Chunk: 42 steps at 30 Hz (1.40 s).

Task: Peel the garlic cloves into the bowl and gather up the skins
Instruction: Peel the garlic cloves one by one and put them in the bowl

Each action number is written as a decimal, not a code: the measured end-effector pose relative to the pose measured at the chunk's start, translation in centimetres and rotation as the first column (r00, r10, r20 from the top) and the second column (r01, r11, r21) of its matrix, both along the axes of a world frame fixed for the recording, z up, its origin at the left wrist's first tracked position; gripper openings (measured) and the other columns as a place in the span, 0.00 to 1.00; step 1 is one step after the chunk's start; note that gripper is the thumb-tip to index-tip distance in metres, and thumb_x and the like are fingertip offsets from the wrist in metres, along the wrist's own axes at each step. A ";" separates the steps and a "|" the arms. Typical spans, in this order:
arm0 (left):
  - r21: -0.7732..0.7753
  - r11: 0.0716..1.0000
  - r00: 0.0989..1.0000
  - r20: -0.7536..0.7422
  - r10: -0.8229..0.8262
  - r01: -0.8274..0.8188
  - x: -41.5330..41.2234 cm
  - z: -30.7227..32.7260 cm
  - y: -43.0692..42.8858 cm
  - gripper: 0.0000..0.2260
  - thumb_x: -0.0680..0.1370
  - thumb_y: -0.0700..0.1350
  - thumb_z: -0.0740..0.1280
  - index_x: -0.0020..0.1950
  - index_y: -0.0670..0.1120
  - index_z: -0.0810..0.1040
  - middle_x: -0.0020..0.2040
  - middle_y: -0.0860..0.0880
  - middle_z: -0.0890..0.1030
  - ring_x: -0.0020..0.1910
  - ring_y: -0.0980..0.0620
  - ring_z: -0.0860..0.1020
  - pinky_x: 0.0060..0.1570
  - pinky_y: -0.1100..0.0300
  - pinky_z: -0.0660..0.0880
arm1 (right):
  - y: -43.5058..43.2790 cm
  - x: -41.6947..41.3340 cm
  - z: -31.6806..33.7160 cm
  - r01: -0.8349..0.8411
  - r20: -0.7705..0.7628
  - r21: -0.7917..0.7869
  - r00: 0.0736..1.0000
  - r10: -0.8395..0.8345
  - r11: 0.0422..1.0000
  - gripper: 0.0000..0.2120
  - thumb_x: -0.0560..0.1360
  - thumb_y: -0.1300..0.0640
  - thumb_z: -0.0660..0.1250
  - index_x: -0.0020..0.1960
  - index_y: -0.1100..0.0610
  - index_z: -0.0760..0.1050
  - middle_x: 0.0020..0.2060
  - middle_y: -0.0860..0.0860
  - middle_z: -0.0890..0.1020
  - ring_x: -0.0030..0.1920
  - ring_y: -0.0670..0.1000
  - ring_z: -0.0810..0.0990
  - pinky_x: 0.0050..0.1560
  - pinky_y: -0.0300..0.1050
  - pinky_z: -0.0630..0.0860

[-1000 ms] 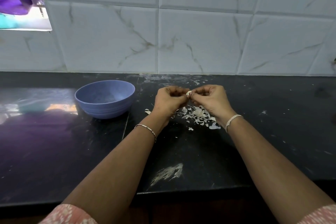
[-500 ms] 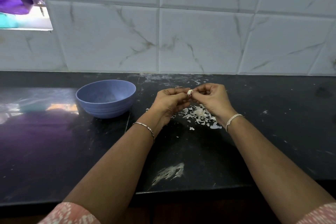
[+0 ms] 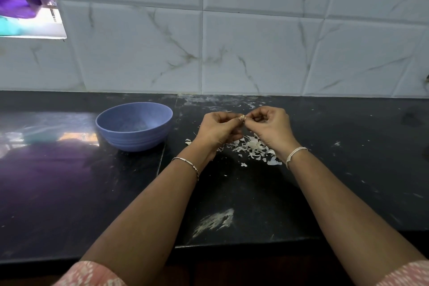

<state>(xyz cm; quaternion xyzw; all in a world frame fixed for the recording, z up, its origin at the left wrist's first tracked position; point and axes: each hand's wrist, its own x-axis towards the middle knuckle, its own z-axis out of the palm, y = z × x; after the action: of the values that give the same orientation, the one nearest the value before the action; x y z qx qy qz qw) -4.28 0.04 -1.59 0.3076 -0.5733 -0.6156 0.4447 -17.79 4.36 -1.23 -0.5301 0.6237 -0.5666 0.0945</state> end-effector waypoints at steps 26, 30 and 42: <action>0.006 1.000 1.000 -0.014 -0.016 0.016 0.4 0.0 0.2 0.05 0.73 0.33 0.73 0.46 0.41 0.82 0.38 0.44 0.84 0.34 0.51 0.82 0.35 0.63 0.80 | -0.3 -0.1 -0.2 0.030 -0.132 -0.017 0.991 -0.032 0.999 0.01 0.69 0.58 0.75 0.39 0.55 0.84 0.33 0.47 0.84 0.35 0.46 0.82 0.38 0.40 0.80; -0.007 1.000 1.000 0.017 -0.006 0.006 0.3 0.0 0.3 0.05 0.73 0.33 0.73 0.46 0.41 0.83 0.38 0.43 0.84 0.34 0.51 0.82 0.37 0.62 0.80 | -0.2 0.0 -0.1 0.038 -0.163 -0.024 0.986 -0.042 0.999 0.02 0.69 0.58 0.75 0.38 0.55 0.82 0.31 0.47 0.83 0.30 0.41 0.77 0.34 0.35 0.75; 0.153 0.986 0.997 -0.056 -0.059 0.067 0.3 0.4 0.0 0.06 0.77 0.38 0.70 0.51 0.36 0.81 0.36 0.47 0.82 0.32 0.53 0.78 0.36 0.60 0.81 | 0.4 -1.7 0.1 0.114 -0.448 0.088 0.892 -0.063 0.990 0.05 0.74 0.53 0.72 0.45 0.54 0.84 0.43 0.47 0.79 0.45 0.48 0.78 0.49 0.45 0.75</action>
<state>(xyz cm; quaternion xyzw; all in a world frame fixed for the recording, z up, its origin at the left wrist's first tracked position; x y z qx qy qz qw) -3.95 0.04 -1.16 0.3071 -0.5217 -0.6796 0.4143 -19.50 4.74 -1.14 -0.6103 0.6831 -0.3985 -0.0466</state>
